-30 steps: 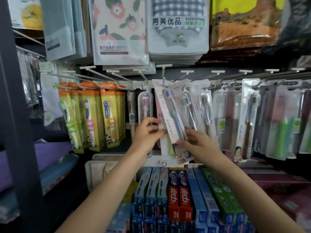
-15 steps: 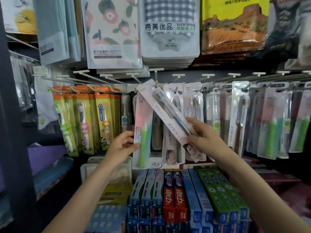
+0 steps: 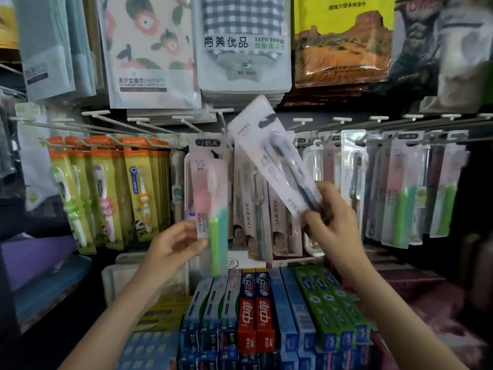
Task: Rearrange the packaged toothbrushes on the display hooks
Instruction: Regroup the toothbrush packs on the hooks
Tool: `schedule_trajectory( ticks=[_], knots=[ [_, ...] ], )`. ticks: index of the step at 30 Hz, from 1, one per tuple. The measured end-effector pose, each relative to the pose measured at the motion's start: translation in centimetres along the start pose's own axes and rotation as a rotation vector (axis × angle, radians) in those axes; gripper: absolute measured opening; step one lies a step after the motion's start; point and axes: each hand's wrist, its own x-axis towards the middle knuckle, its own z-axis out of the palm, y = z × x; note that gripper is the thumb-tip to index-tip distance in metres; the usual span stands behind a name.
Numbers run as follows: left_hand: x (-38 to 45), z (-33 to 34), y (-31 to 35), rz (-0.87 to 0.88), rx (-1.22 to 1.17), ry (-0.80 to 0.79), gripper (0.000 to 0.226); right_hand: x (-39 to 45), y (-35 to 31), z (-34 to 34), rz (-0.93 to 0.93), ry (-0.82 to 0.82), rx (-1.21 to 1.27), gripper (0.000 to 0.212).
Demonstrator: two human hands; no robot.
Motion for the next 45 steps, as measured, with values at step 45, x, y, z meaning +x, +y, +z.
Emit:
schedule_trajectory(
  ticks=[45],
  knots=[
    [4.9, 18.2, 5.5, 0.303, 0.293, -0.183, 0.013, 3.6, 5.7, -7.8, 0.345, 0.220, -0.245, 0.036]
  ],
)
